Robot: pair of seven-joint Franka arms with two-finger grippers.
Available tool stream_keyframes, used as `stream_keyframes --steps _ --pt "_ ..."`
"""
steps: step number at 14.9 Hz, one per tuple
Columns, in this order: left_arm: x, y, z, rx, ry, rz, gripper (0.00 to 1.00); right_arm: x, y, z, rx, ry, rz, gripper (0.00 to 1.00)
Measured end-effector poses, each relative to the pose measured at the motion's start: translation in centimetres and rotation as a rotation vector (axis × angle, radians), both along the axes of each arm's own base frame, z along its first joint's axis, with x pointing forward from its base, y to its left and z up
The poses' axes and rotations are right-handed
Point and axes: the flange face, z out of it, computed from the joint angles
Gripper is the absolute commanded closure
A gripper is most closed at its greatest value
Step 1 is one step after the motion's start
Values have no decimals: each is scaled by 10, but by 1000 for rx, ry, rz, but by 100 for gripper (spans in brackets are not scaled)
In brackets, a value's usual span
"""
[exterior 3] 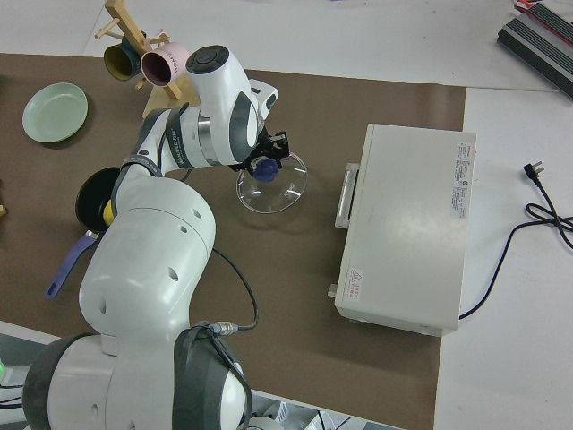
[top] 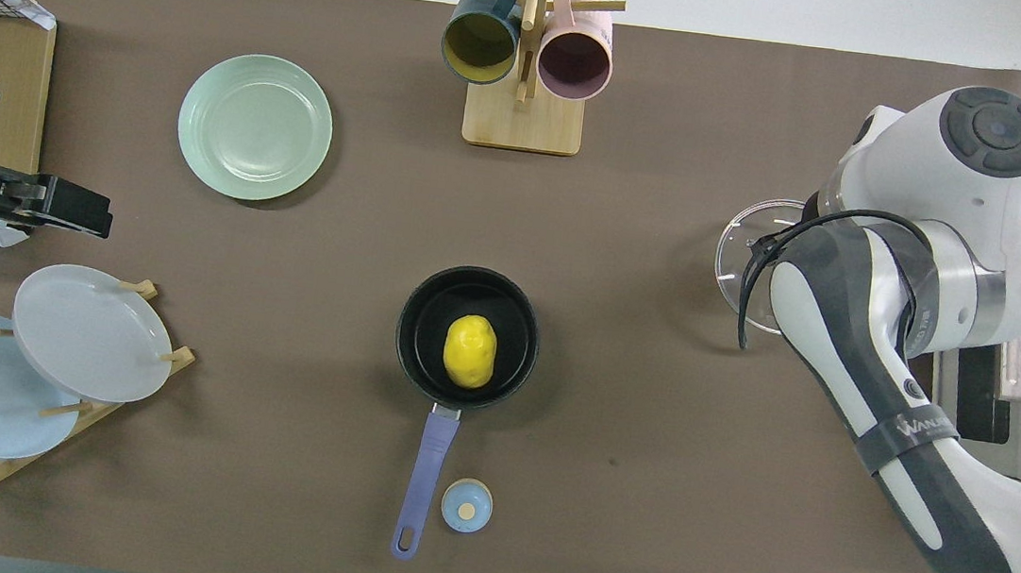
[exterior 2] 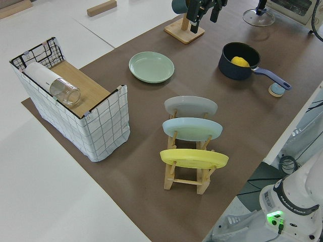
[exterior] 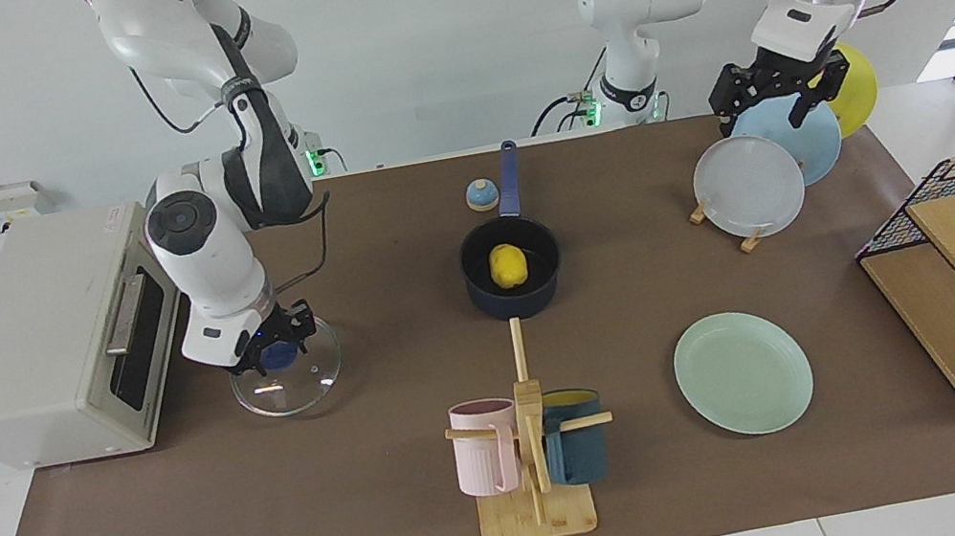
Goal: Transfer potato from pot to plate
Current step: 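Carry the glass lid with the right gripper toward the toaster oven, then lower the lid with the right gripper while the left gripper reaches the pot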
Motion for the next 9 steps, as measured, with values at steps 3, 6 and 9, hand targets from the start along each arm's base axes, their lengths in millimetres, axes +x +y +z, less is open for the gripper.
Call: stream_keyframes --steps 3,6,9 --pt "-13 -43 -5 2 -1 50 0 -16 -13 -14 -2 12 -4 51" --pt "-31 -115 -31 -11 -40 80 0 -29 -21 -21 -6 36 -15 7" --pt "-55 -189 -84 -46 -89 88 0 -34 -23 -21 -7 37 -18 0"
